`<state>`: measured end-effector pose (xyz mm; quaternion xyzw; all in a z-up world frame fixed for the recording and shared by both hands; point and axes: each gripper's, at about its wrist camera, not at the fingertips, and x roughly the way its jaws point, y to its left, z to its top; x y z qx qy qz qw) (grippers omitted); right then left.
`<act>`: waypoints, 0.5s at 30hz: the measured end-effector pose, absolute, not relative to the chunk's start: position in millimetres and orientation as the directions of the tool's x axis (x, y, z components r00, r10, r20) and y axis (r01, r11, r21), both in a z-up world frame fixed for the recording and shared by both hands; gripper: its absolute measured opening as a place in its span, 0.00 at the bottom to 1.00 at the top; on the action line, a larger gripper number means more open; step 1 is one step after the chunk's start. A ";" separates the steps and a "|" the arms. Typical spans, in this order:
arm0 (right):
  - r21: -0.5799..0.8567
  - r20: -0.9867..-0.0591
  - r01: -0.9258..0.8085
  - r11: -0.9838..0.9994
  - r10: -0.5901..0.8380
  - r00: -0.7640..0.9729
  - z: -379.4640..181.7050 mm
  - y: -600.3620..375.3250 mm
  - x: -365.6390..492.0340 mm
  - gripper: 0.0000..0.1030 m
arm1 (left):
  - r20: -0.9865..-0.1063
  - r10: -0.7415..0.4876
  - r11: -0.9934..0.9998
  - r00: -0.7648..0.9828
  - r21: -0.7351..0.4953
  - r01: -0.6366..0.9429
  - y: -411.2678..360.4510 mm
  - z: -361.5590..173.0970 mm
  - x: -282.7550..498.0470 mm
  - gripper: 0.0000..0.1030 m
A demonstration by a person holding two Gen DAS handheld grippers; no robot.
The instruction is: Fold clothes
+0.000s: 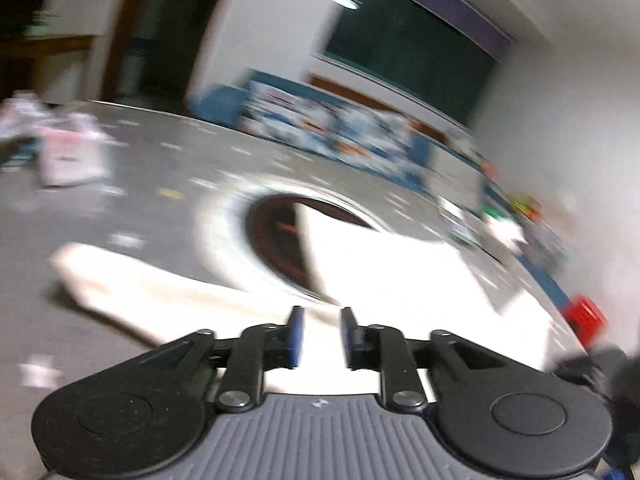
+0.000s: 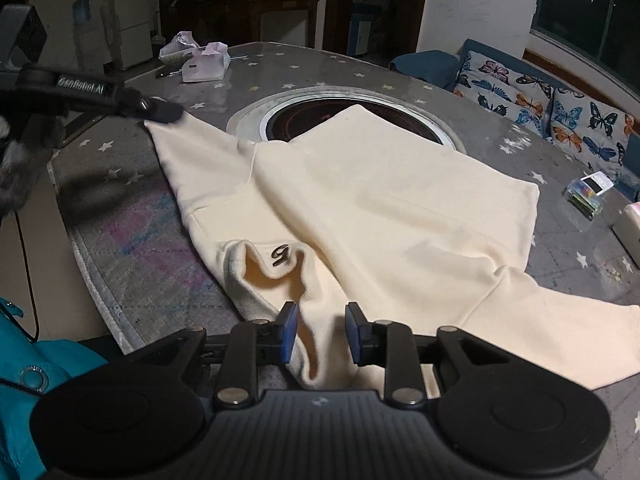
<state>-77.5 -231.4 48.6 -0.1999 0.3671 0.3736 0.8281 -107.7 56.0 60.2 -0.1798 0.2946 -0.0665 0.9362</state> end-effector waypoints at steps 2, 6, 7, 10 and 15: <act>-0.055 -0.753 -0.765 0.642 0.476 0.454 49.8 -232.1 -78.7 0.24 | -0.532 -0.311 0.921 0.787 -0.374 0.110 29.5 58.1 -100.6 0.34; -0.055 -0.755 -0.767 0.639 0.476 0.451 47.4 -229.9 -79.3 0.24 | -0.566 -0.421 0.902 0.709 -0.344 0.262 -17.1 50.3 -88.0 0.36; -0.055 -0.755 -0.767 0.639 0.476 0.451 47.1 -229.9 -79.3 0.24 | -0.578 -0.431 0.900 0.693 -0.330 0.285 -26.4 48.1 -87.4 0.38; -0.053 -0.754 -0.769 0.637 0.480 0.449 46.8 -229.9 -80.6 0.21 | -0.613 -0.416 0.909 0.672 -0.267 0.320 -43.7 42.5 -85.9 0.42; -0.059 -0.748 -0.761 0.646 0.476 0.462 44.9 -231.1 -81.3 0.03 | -0.662 -0.394 0.916 0.638 -0.228 0.329 -50.8 29.3 -82.4 0.18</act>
